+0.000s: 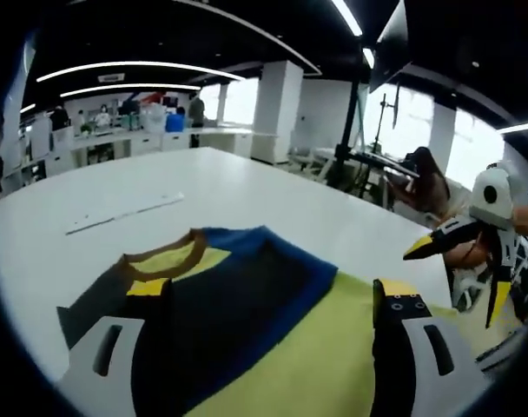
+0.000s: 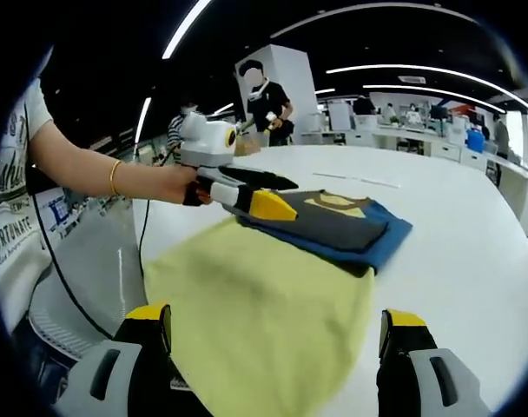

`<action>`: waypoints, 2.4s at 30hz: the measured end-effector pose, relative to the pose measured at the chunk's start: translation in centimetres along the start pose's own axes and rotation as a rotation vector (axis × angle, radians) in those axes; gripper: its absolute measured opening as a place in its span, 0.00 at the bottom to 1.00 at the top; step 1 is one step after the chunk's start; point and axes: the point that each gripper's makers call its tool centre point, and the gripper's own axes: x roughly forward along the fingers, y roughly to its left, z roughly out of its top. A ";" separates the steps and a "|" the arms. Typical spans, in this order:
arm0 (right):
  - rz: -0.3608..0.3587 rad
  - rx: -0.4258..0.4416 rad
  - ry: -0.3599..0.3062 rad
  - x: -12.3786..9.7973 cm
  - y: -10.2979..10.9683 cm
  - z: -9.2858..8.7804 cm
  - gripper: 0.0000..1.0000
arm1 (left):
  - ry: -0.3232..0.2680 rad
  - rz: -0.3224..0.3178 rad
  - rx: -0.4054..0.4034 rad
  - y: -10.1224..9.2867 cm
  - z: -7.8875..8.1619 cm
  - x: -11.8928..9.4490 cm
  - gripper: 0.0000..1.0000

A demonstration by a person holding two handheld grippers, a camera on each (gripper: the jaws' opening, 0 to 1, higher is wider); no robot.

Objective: Fold the garment on the visible template until the final outline fits inside the template.

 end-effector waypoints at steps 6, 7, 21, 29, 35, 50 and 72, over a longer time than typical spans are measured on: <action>0.032 -0.017 0.025 -0.3 0.6 -0.4 0.99 | 0.001 -0.002 0.014 -0.4 -0.6 -2.7 0.99; 0.038 -0.023 0.030 -0.4 0.8 -0.5 0.99 | 0.010 -0.008 0.029 -0.6 -0.8 -3.2 0.99; 0.098 -0.058 0.103 -1.5 2.1 -2.6 0.94 | 0.087 -0.082 0.091 -3.0 -5.0 -9.8 0.95; 0.131 -0.084 0.128 -1.6 2.8 -3.4 0.86 | 0.135 -0.106 0.113 -3.7 -7.1 -12.9 0.87; 0.148 -0.112 0.159 -1.9 3.1 -4.2 0.80 | 0.190 -0.138 0.129 -4.8 -9.5 -15.2 0.78; 0.182 -0.186 0.256 -2.6 3.7 -6.7 0.63 | 0.319 -0.180 0.181 -5.4 -13.8 -19.1 0.60; 0.162 -0.238 0.351 -3.3 3.0 -9.5 0.52 | 0.470 -0.253 0.303 -7.2 -17.4 -20.3 0.42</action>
